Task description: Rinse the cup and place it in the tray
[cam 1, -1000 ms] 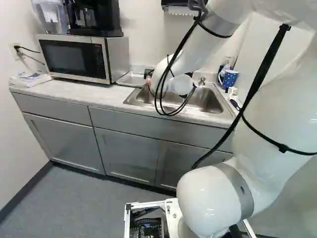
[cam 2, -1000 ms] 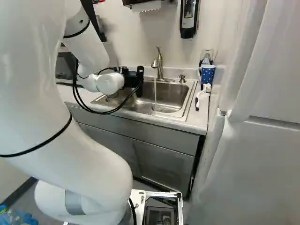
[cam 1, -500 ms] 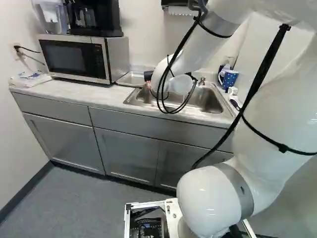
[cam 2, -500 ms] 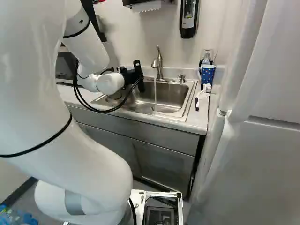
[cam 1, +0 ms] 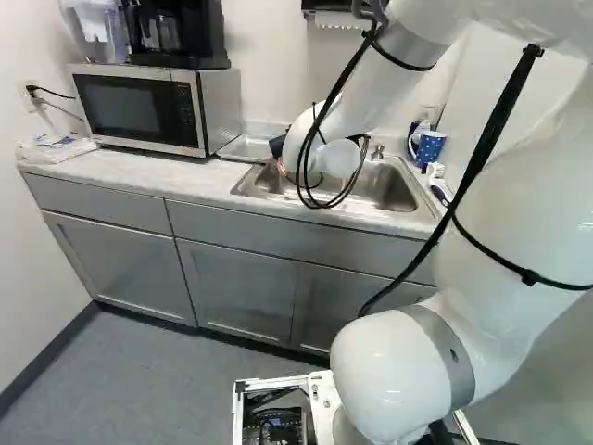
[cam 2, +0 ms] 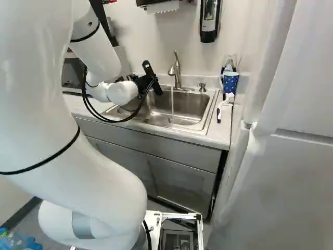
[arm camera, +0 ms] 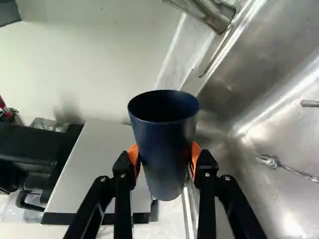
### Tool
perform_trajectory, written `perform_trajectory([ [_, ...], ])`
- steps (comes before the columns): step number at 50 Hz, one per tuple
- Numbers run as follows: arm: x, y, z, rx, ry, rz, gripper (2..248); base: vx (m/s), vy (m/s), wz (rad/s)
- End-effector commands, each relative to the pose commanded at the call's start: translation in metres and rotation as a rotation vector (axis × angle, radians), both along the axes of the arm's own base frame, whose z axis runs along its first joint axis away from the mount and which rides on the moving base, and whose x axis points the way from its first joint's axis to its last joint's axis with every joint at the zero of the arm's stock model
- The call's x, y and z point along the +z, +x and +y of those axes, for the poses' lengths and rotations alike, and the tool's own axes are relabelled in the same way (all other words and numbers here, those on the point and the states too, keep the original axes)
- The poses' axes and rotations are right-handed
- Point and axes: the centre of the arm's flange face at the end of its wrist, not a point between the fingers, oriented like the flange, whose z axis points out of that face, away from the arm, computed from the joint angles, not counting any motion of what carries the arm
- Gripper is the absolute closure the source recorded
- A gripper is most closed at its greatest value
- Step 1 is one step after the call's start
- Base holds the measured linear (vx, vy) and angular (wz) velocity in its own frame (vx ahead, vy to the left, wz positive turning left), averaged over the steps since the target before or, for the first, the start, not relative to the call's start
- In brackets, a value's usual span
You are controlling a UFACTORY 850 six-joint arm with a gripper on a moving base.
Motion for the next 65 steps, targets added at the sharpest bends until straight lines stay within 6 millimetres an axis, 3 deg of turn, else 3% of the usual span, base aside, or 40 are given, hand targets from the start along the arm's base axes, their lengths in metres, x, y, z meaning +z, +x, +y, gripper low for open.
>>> perform_trajectory([
  [65,0.0,0.0,0.0,0.143,-0.662,-0.09,130,0.0,0.0,0.0],
])
